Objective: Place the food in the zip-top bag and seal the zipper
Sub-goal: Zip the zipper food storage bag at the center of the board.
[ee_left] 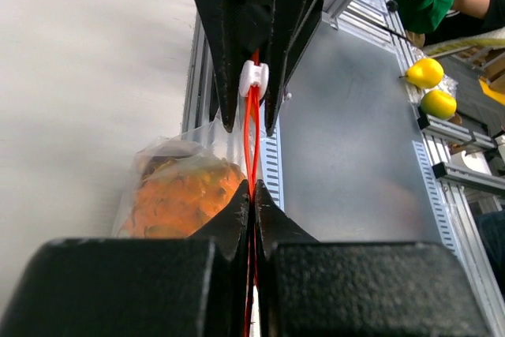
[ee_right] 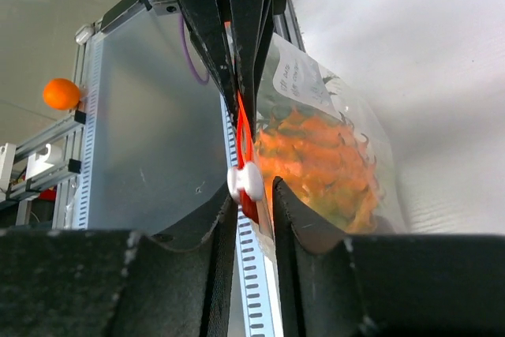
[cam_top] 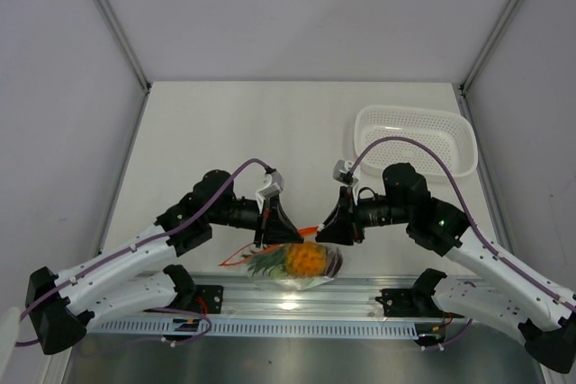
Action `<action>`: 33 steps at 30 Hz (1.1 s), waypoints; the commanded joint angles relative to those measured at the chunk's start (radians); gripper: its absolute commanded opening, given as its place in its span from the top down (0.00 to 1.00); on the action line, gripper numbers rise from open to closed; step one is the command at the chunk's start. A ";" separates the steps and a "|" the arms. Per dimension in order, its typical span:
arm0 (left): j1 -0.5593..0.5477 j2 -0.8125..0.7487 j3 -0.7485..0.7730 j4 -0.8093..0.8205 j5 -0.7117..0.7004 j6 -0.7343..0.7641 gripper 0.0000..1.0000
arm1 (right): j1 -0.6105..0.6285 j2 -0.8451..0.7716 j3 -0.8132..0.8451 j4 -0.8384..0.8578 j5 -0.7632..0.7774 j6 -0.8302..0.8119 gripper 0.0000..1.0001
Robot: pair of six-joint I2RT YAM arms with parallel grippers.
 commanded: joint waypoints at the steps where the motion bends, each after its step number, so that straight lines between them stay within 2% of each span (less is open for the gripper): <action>1: 0.020 -0.031 -0.008 0.107 0.019 -0.044 0.99 | -0.016 -0.025 -0.024 0.058 -0.053 0.015 0.73; 5: 0.035 -0.034 -0.015 0.117 0.031 -0.054 0.99 | -0.021 -0.026 -0.041 0.081 -0.078 0.033 0.74; 8: 0.037 -0.037 -0.012 0.116 0.039 -0.056 1.00 | -0.024 -0.023 -0.047 0.095 -0.066 0.042 0.78; 11: 0.040 -0.037 -0.015 0.117 0.045 -0.059 0.99 | -0.024 -0.011 -0.061 0.152 -0.074 0.081 1.00; 15: 0.038 -0.040 -0.018 0.122 0.068 -0.057 0.99 | -0.024 -0.013 -0.067 0.182 0.011 0.113 1.00; 18: 0.040 -0.064 -0.018 0.137 0.062 -0.060 0.53 | -0.024 -0.022 -0.069 0.222 0.049 0.151 1.00; 20: 0.040 -0.080 -0.011 0.136 0.031 -0.054 0.37 | -0.022 -0.020 -0.069 0.228 0.060 0.171 1.00; 22: 0.040 -0.094 0.008 0.125 0.005 -0.044 0.26 | -0.019 -0.017 -0.062 0.215 0.091 0.176 1.00; 27: 0.040 -0.106 0.028 0.143 -0.168 -0.056 0.10 | -0.002 -0.011 -0.053 0.198 0.130 0.183 1.00; 30: 0.040 -0.109 0.020 0.189 -0.229 -0.077 0.09 | 0.008 -0.005 -0.050 0.188 0.152 0.196 1.00; 33: 0.040 -0.109 0.000 0.255 -0.228 -0.083 0.10 | 0.016 0.000 -0.052 0.193 0.158 0.215 1.00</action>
